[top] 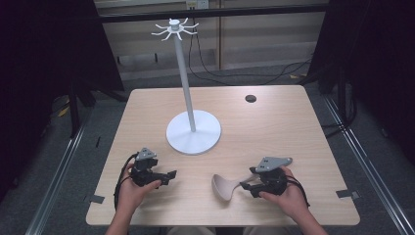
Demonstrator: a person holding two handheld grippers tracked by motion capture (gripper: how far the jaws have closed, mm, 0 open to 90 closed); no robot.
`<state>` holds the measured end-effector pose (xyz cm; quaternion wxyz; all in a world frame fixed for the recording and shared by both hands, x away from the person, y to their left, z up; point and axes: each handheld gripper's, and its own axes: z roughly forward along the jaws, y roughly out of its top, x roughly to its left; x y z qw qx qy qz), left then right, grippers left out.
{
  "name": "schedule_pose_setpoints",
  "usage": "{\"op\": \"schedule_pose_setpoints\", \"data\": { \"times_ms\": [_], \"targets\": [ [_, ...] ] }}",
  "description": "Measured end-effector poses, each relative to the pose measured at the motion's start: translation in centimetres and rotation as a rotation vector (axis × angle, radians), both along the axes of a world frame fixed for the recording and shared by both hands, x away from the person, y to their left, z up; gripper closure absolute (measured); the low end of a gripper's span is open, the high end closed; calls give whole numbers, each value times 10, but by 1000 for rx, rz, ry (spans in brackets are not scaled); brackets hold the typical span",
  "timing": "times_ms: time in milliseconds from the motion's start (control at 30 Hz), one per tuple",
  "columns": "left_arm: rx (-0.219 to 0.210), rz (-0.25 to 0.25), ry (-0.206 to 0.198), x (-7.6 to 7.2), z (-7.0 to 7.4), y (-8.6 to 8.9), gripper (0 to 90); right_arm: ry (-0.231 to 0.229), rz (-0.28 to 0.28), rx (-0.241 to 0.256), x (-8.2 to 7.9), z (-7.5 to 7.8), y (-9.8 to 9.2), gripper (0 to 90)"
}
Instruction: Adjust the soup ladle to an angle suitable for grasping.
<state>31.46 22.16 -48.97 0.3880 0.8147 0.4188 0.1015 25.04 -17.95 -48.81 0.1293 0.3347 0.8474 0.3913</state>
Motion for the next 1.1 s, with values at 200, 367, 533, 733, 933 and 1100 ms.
{"op": "schedule_pose_setpoints", "data": {
  "times_ms": [200, 367, 533, 733, 933, 1100],
  "targets": [
    [13, 8, 1, -6, 0, 7, 79, -2, 62, -37, 4, -2, 12, 391],
    [10, 16, 3, -8, 0, 9, 80, -18, 87, -83, 7, -7, 18, 387],
    [21, 13, 3, -9, 0, 11, 80, -11, 103, -92, 11, -10, 21, 402],
    [19, 16, 4, -9, -2, 10, 80, -7, 102, -73, 13, -12, 20, 408],
    [16, 8, 7, -9, -2, 8, 80, -23, 84, -56, 17, -14, 26, 413],
    [10, 10, 8, -9, -3, 8, 80, -24, 81, -52, 20, -14, 31, 426]
  ]
}}
